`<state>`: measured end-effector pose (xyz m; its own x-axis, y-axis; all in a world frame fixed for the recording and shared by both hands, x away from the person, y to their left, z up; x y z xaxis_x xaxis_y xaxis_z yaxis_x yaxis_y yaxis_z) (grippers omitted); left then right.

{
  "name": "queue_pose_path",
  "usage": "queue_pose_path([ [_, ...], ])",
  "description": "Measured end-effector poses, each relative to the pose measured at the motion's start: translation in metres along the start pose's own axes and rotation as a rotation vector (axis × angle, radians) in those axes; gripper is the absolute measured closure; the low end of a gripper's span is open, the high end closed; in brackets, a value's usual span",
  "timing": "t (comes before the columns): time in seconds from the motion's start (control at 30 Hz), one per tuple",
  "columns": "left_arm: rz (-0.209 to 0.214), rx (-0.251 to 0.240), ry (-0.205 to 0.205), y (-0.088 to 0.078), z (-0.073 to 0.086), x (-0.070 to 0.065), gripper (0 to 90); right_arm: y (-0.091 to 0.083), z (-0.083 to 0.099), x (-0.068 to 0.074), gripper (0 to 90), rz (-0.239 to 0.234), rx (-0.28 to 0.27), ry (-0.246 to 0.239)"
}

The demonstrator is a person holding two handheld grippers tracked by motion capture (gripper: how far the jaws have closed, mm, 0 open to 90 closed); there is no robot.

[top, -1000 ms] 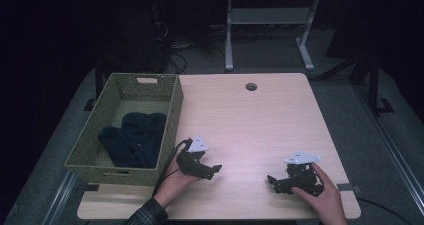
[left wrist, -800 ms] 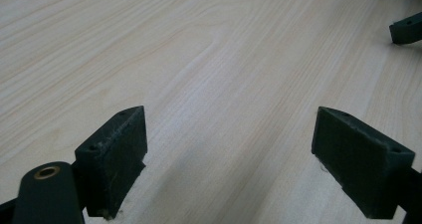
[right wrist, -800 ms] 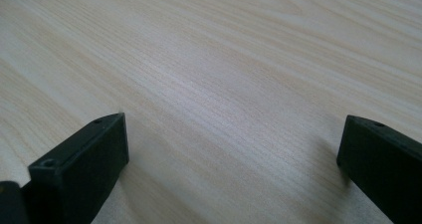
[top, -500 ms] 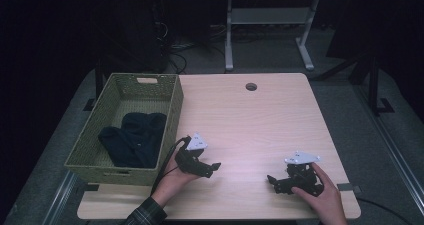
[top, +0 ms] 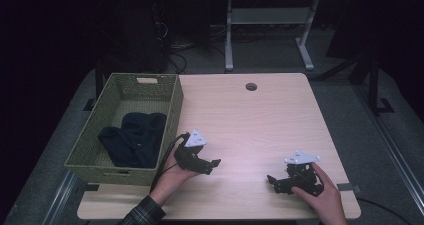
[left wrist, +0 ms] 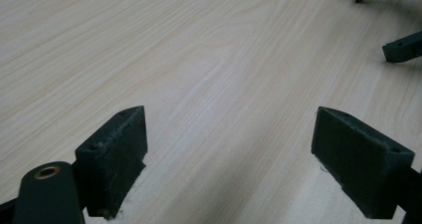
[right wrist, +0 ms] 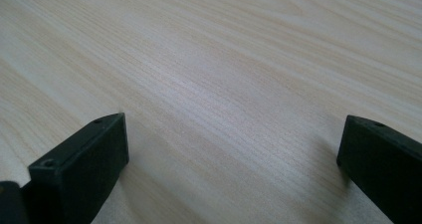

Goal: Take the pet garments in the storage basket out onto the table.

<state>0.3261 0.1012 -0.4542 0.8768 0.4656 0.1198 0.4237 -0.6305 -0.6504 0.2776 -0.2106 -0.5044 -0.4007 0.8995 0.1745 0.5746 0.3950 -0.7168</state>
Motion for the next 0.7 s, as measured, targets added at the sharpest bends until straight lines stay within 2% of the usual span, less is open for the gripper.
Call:
queue_pose_path([
  [0.17,-0.013,-0.023,-0.008,-0.003,-0.004,0.002,14.0,0.0,0.0,0.0,0.0,-0.001,0.003,0.004],
  [0.47,-0.014,-0.027,0.005,-0.008,-0.009,0.004,14.0,0.0,0.0,0.0,0.0,-0.001,0.002,0.004],
  [0.6,-0.019,-0.039,-0.006,-0.01,-0.012,0.005,14.0,0.0,0.0,0.0,0.0,-0.001,0.002,0.004],
  [0.7,-0.017,-0.035,0.004,-0.011,-0.013,0.006,14.0,0.0,0.0,0.0,0.0,-0.001,0.002,0.004],
])
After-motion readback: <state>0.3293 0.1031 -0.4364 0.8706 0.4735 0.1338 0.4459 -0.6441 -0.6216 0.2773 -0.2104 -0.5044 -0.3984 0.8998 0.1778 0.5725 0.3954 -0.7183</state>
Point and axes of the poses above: each handheld gripper's, and its own axes: y roughly forward along the jaws, z roughly out of its underside, x roughly to its left, the point moved 3 cm from there along y, roughly forward along the jaws, and after that the axes turned 12 degrees about y, right-handed, at the moved point
